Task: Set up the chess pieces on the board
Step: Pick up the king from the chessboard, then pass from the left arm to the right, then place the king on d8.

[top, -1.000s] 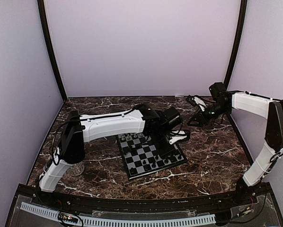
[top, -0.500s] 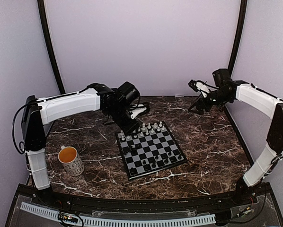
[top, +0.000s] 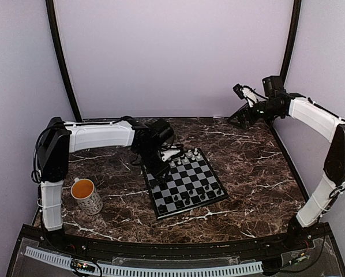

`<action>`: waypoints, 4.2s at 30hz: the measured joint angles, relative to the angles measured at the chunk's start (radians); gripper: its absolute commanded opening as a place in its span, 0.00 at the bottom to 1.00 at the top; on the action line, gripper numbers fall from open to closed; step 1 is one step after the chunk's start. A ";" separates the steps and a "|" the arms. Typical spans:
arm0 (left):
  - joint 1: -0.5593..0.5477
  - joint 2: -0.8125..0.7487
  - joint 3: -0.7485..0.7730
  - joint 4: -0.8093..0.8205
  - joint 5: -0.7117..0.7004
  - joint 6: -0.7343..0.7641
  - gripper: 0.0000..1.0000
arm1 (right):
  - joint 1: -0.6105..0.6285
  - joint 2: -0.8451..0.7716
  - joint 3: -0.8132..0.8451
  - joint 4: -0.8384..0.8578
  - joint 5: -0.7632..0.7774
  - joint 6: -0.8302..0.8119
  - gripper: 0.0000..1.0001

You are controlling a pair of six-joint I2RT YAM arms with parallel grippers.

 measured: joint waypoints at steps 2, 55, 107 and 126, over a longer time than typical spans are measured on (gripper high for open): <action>0.000 0.013 0.000 0.005 0.000 0.000 0.29 | 0.000 0.000 -0.011 -0.008 -0.017 0.000 0.99; 0.000 -0.220 -0.245 0.388 0.149 -0.021 0.09 | 0.219 0.303 0.198 -0.354 -0.395 -0.023 0.74; -0.008 -0.290 -0.338 0.552 0.314 -0.057 0.37 | 0.416 0.480 0.343 -0.489 -0.594 -0.002 0.10; 0.007 -0.519 -0.464 0.639 -0.006 0.000 0.64 | 0.476 0.230 0.105 -0.409 -0.097 -0.117 0.11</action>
